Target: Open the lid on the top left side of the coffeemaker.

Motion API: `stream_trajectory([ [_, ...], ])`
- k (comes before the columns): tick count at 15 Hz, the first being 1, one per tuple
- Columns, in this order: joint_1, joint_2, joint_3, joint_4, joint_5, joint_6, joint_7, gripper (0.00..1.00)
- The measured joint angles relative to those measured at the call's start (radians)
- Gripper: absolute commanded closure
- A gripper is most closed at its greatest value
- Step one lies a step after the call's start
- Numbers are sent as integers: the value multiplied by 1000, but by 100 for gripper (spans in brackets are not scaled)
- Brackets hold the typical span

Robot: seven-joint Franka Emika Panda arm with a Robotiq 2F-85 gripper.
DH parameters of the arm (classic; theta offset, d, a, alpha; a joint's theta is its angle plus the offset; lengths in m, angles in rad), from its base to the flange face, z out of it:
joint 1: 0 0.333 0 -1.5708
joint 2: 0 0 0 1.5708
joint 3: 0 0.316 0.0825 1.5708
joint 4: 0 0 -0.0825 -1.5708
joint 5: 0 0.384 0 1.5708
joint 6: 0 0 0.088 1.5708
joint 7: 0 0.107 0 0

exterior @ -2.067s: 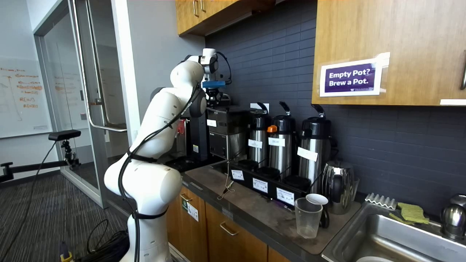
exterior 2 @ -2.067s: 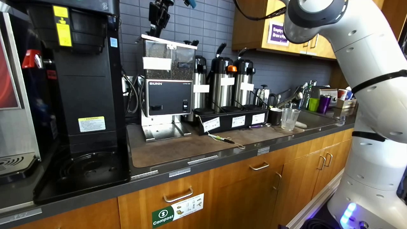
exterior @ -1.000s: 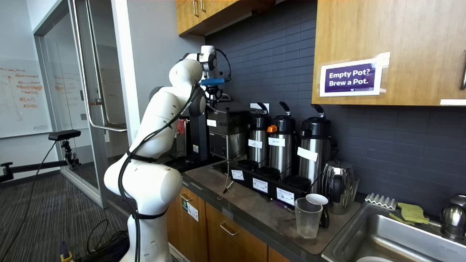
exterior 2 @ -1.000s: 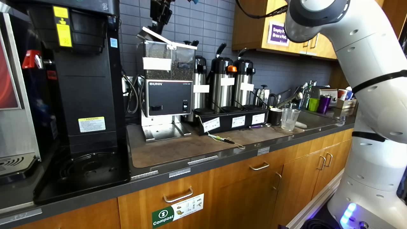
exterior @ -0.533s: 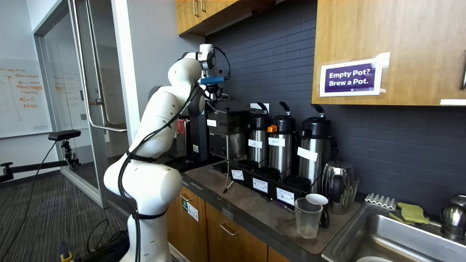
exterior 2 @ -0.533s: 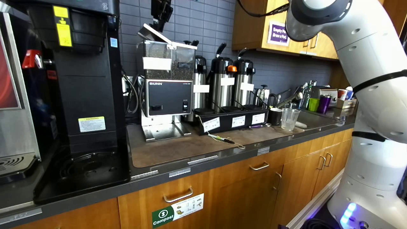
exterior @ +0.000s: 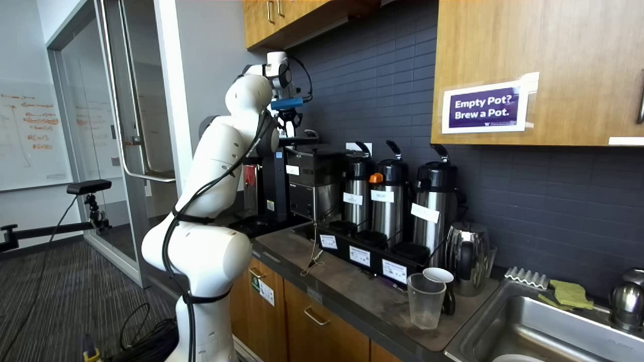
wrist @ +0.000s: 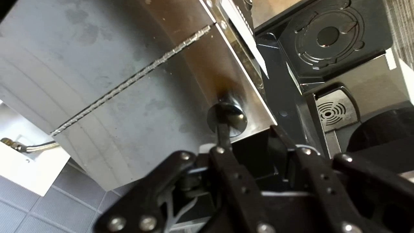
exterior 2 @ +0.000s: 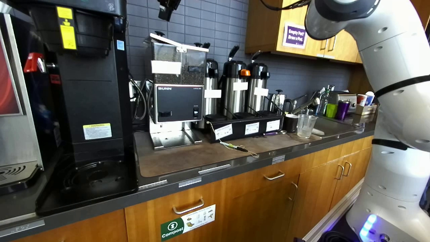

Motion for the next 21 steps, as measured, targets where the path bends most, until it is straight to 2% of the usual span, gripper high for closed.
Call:
stream_trajectory([
  [5,3,-7,0,0,-7,1,10,87],
  [6,3,-7,0,0,-7,1,13,50],
  [7,3,-7,0,0,-7,1,17,36],
  [12,4,-7,4,0,-4,1,26,5],
  [14,4,-7,6,0,-1,1,27,0],
  [21,-61,1,6,-2,62,19,20,0],
])
